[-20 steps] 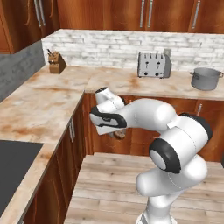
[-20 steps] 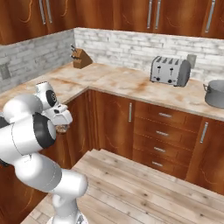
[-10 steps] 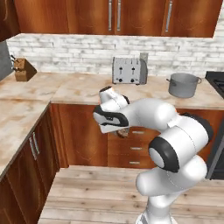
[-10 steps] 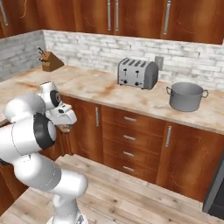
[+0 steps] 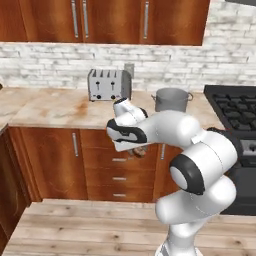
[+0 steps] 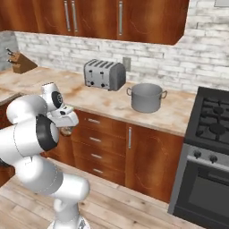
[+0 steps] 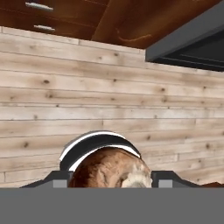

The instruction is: Turn on the sink faucet. Then move the mushroom from the counter to the sink. Turn off the sink. Move the vegetable from the sink to the pot next to the stove. Finally move the pot to the front center burner.

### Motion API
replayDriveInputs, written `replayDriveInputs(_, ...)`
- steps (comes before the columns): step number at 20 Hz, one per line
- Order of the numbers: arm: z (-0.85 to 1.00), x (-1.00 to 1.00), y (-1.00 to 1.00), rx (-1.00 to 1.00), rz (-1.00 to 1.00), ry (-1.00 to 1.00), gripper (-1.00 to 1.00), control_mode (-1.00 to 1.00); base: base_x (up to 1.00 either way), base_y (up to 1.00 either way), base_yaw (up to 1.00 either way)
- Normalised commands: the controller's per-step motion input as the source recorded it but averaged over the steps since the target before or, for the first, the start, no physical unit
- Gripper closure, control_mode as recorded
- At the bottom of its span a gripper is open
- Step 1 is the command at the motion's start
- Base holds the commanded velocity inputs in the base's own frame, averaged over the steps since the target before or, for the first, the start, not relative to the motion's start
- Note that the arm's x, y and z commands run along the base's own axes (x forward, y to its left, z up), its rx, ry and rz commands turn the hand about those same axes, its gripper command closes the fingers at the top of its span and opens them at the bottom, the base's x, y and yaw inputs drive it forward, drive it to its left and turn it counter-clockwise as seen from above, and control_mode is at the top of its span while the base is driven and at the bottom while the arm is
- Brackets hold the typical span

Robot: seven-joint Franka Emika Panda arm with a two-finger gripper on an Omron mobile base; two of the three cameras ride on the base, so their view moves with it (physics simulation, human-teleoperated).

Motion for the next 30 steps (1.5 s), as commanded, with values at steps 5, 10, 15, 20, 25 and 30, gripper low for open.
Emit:
replayDriveInputs(5, 0.00, 0.00, 0.00, 0.00, 0.00, 0.00, 1.00, 1.00, 0.24, -0.85, -0.08)
replayDriveInputs(10, 0.00, 0.00, 0.00, 0.00, 0.00, 0.00, 1.00, 1.00, 0.25, -0.76, -0.10)
replayDriveInputs(15, 0.00, 0.00, 0.00, 0.00, 0.00, 0.00, 1.00, 1.00, 0.30, -0.72, -0.11)
replayDriveInputs(20, 0.00, 0.00, 0.00, 0.00, 0.00, 0.00, 1.00, 1.00, 0.38, -0.70, -0.12)
replayDriveInputs(25, 0.00, 0.00, 0.00, 0.00, 0.00, 0.00, 1.00, 1.00, 0.48, -0.38, -0.18)
replayDriveInputs(30, 0.00, 0.00, 0.00, 0.00, 0.00, 0.00, 1.00, 1.00, 0.53, -0.33, -0.18)
